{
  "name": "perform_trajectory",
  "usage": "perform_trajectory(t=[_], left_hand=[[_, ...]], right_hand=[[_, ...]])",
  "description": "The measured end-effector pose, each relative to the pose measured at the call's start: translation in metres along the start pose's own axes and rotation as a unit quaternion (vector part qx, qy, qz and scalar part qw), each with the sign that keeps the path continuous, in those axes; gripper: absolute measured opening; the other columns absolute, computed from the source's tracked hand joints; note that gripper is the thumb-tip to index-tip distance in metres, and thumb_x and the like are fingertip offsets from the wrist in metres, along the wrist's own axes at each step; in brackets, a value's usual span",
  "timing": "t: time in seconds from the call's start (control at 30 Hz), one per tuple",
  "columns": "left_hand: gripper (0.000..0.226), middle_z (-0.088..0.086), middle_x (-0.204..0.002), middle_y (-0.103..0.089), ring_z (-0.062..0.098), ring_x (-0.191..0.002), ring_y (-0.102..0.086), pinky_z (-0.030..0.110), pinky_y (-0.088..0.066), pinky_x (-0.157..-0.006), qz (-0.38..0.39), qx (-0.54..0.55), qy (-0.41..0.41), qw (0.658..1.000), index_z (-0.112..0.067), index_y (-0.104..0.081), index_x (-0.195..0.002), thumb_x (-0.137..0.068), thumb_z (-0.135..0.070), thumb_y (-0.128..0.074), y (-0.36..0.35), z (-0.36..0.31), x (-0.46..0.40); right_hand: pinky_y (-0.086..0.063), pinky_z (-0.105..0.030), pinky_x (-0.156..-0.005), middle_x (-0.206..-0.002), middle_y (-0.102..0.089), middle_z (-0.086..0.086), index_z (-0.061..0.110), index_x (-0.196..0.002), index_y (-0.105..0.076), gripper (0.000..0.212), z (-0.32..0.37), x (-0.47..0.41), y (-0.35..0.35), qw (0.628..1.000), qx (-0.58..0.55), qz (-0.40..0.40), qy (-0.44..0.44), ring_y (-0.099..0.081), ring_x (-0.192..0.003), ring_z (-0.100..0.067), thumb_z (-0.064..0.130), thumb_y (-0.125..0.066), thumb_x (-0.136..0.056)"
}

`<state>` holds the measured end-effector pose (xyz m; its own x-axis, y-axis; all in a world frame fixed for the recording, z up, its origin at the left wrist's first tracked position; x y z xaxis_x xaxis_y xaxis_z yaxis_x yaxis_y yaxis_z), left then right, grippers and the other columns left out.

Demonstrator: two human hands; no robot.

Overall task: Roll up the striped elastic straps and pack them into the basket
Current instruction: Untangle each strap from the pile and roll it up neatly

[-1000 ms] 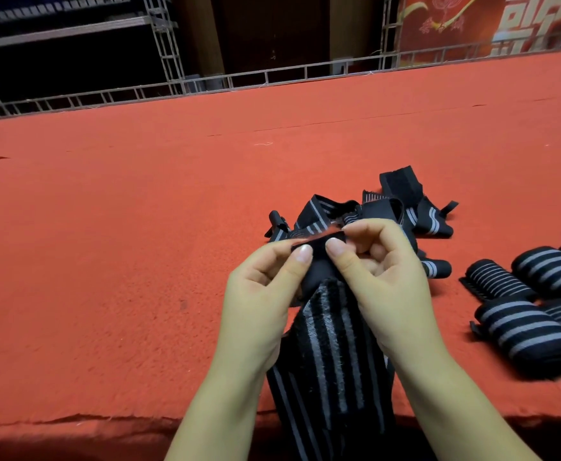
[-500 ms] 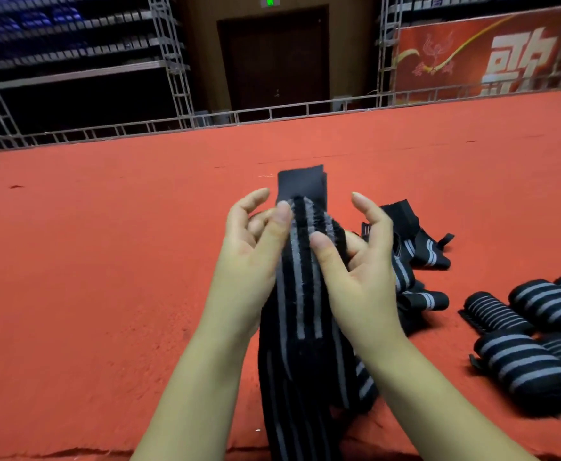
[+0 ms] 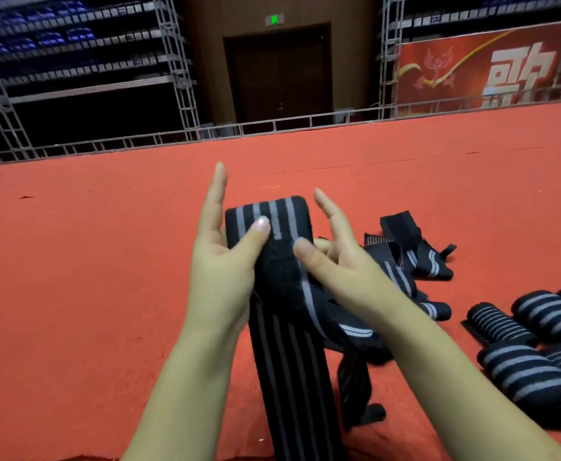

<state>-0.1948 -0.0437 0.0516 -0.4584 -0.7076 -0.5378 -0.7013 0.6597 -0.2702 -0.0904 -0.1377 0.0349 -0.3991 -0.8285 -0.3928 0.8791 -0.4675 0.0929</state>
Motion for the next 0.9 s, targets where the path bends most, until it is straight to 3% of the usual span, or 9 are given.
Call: perform_trajectory(t=[0.13,0.23,0.3,0.37,0.43,0.53,0.67,0.8,0.9], left_hand=[[0.052,0.001,-0.081,-0.071,0.014,-0.074,-0.067,0.029,-0.057,-0.070,0.038,-0.033,0.003,0.999,-0.035,-0.056,-0.128,-0.093,0.004,-0.056,-0.004,-0.011,-0.033],[0.042,-0.004,-0.122,-0.061,0.011,-0.110,-0.061,0.034,-0.051,-0.097,0.037,-0.175,-0.056,0.982,-0.033,-0.049,-0.135,-0.097,-0.018,-0.058,-0.015,-0.006,-0.041],[0.038,-0.006,-0.129,-0.057,0.008,-0.119,-0.055,0.030,-0.046,-0.102,0.009,-0.208,-0.093,0.974,-0.037,-0.050,-0.130,-0.094,-0.032,-0.059,-0.016,0.004,-0.033],[0.031,-0.005,-0.128,-0.056,0.005,-0.116,-0.056,0.019,-0.046,-0.094,-0.022,-0.184,-0.097,0.978,-0.044,-0.053,-0.115,-0.086,-0.039,-0.062,-0.014,0.016,-0.016],[0.032,-0.005,-0.127,-0.057,0.005,-0.111,-0.060,0.017,-0.048,-0.087,-0.020,-0.152,-0.050,0.987,-0.045,-0.056,-0.108,-0.079,-0.042,-0.069,-0.006,0.031,0.002],[0.053,0.002,-0.121,-0.064,0.016,-0.096,-0.070,0.033,-0.057,-0.080,0.052,-0.083,0.057,0.994,-0.041,-0.053,-0.120,-0.075,-0.029,-0.077,0.002,0.051,0.023],[0.068,0.007,-0.103,-0.074,0.024,-0.092,-0.072,0.034,-0.058,-0.074,0.054,-0.050,0.089,0.993,-0.037,-0.043,-0.135,-0.087,0.007,-0.065,0.008,0.053,0.024],[0.068,0.010,-0.108,-0.068,0.016,-0.087,-0.071,0.029,-0.056,-0.074,0.013,-0.053,0.083,0.995,-0.033,-0.034,-0.136,-0.088,0.003,-0.065,0.011,0.045,0.008],[0.080,0.006,-0.118,-0.058,0.011,-0.089,-0.070,0.028,-0.056,-0.075,0.031,-0.084,0.132,0.987,-0.034,-0.021,-0.142,-0.086,-0.004,-0.070,0.015,0.055,0.014]], right_hand=[[-0.055,-0.037,-0.088,-0.108,-0.072,-0.007,0.048,-0.148,0.000,0.085,-0.001,0.005,-0.004,0.995,-0.073,-0.017,0.070,-0.069,-0.100,-0.023,0.012,-0.057,-0.095],[-0.056,-0.048,-0.086,-0.099,-0.072,-0.016,0.051,-0.146,-0.011,0.083,0.008,-0.006,0.004,0.986,-0.086,-0.091,0.112,-0.070,-0.093,-0.033,0.001,-0.054,-0.095],[-0.058,-0.036,-0.078,-0.081,-0.073,-0.001,0.046,-0.148,-0.014,0.080,0.009,-0.014,0.009,0.980,-0.074,-0.134,0.127,-0.071,-0.078,-0.020,0.001,-0.054,-0.095],[-0.050,-0.019,-0.070,-0.059,-0.059,0.014,0.043,-0.149,-0.016,0.076,0.003,-0.023,0.017,0.972,-0.037,-0.194,0.124,-0.059,-0.063,-0.005,0.005,-0.055,-0.095],[-0.052,-0.025,-0.082,-0.065,-0.050,-0.009,0.045,-0.147,-0.023,0.071,-0.004,-0.030,0.021,0.966,-0.041,-0.229,0.113,-0.052,-0.071,-0.015,0.011,-0.057,-0.094],[-0.048,-0.054,-0.098,-0.089,-0.057,-0.037,0.047,-0.132,-0.044,0.051,-0.017,-0.035,0.020,0.964,-0.089,-0.234,0.084,-0.061,-0.087,-0.031,0.014,-0.055,-0.094],[-0.050,-0.046,-0.098,-0.108,-0.068,-0.013,0.031,-0.120,-0.060,0.026,-0.025,-0.029,0.012,0.979,-0.077,-0.178,0.062,-0.064,-0.107,-0.026,0.017,-0.052,-0.099],[-0.048,-0.032,-0.099,-0.117,-0.066,0.005,0.028,-0.112,-0.065,0.024,-0.035,-0.021,0.005,0.997,-0.026,-0.052,0.043,-0.061,-0.113,-0.012,0.013,-0.052,-0.098],[-0.050,-0.031,-0.096,-0.112,-0.067,0.005,0.024,-0.108,-0.065,0.025,-0.038,-0.027,0.008,0.993,-0.027,-0.100,0.055,-0.062,-0.106,-0.010,0.007,-0.050,-0.098]])
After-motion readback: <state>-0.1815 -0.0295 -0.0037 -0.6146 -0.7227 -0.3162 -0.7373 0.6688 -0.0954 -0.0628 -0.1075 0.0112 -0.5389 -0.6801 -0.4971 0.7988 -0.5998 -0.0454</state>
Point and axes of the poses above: each hand's wrist, its own x-axis away from the middle knuckle, its own y-axis out of the back of the hand, z = x × y, the point moved 1 cm from there along -x, towards the middle knuckle
